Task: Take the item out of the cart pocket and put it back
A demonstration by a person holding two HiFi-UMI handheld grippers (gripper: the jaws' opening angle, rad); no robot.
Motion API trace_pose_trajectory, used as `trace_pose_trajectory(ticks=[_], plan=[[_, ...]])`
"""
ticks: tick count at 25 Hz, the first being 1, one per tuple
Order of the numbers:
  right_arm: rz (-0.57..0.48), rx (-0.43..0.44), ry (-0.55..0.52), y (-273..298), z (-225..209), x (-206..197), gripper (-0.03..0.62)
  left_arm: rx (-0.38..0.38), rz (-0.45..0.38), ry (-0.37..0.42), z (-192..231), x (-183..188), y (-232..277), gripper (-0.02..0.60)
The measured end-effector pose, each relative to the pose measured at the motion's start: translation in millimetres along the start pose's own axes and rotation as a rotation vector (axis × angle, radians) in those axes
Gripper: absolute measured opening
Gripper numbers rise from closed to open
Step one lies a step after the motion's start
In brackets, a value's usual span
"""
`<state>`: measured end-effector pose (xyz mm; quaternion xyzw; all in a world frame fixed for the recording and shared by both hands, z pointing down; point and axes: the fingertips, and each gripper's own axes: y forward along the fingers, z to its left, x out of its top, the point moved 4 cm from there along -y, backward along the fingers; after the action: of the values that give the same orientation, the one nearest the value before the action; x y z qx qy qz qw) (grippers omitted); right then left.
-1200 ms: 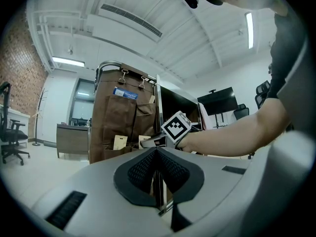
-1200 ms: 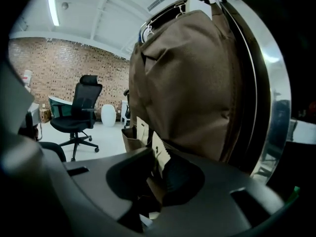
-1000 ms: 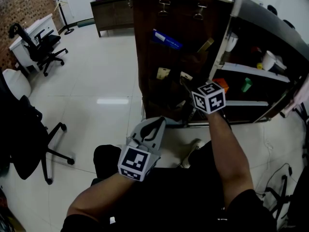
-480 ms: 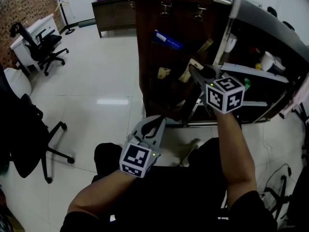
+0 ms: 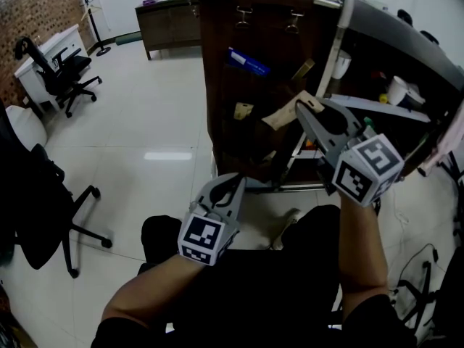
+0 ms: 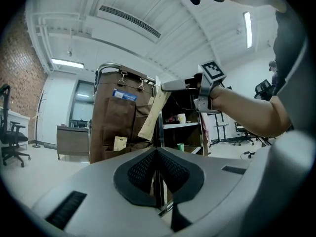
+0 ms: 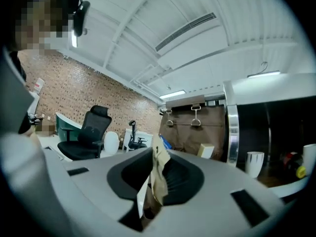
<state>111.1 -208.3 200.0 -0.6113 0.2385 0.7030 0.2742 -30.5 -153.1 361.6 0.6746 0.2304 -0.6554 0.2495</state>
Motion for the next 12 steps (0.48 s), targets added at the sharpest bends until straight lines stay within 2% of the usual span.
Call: trace_pose_trajectory(ticks=[4, 9, 12], plan=[[-0.038, 0.011, 0.027, -35, 22, 6, 0.071, -0.003, -0.003, -0.005, 0, 0, 0, 0.0], [-0.068, 0.016, 0.008, -66, 49, 2, 0.071, 0.005, -0.008, -0.012, 3, 0, -1, 0.0], [-0.044, 0.031, 0.032, -74, 64, -14, 0.071, 0.009, -0.008, -0.015, 4, 0, 0, 0.0]])
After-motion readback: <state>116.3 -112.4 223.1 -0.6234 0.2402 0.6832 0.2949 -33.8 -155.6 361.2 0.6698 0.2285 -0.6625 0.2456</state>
